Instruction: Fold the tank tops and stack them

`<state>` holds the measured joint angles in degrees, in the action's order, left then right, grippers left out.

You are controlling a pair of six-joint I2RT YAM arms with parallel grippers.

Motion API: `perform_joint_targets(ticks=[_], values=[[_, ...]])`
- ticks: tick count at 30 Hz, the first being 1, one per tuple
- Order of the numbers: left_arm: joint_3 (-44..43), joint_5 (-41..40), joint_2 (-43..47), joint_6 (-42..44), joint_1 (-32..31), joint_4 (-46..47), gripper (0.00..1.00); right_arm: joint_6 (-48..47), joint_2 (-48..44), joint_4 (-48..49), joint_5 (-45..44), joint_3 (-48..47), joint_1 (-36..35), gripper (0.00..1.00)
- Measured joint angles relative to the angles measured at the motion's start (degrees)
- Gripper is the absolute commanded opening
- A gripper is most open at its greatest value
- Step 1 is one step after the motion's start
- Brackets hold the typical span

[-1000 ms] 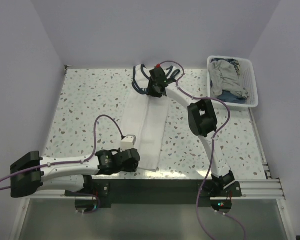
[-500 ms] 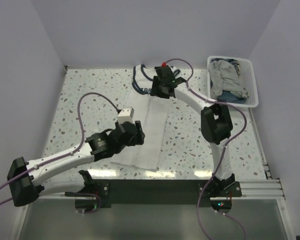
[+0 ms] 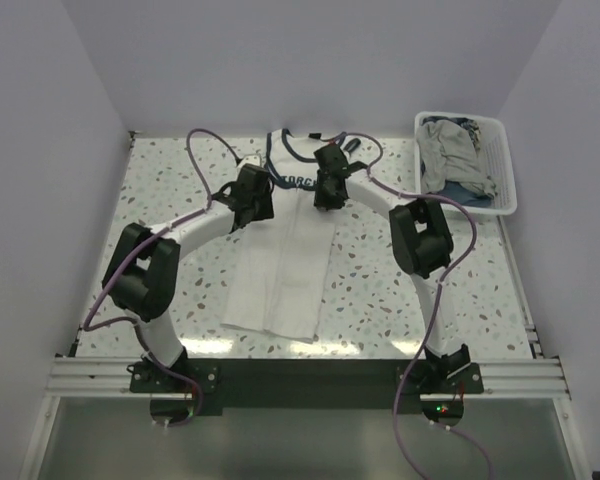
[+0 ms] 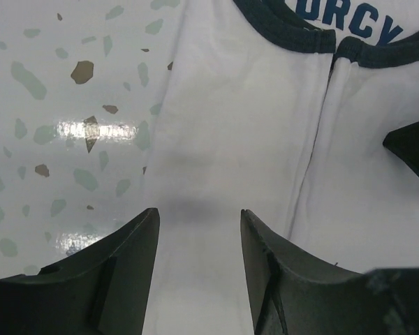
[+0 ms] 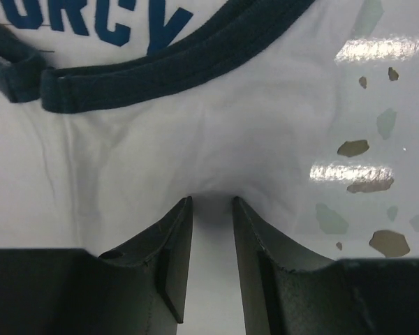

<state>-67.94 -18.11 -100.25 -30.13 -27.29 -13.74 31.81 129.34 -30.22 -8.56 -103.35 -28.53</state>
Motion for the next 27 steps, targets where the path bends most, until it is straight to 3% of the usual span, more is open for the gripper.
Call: perform_joint_targets(ticks=[11, 17, 22, 27], values=[[-1.22, 4.63, -2.82, 2.29, 0.81, 1.09, 0.58, -4.9, 13.6, -5.53, 0.46, -21.7, 7.37, 0.37], [-5.9, 8.39, -5.66, 2.16, 3.04, 1.2, 0.59, -7.08, 21.44, -7.82, 1.29, -35.41, 9.11, 0.48], [-9.7, 11.74, -8.57, 1.31, 4.87, 1.49, 0.65, -7.74, 22.45, -6.84, 4.2, -37.13, 9.79, 0.6], [-8.02, 13.31, -7.02, 0.55, 5.09, 2.27, 0.7, -8.98, 20.2, -4.79, 5.53, -33.66, 10.03, 0.7]])
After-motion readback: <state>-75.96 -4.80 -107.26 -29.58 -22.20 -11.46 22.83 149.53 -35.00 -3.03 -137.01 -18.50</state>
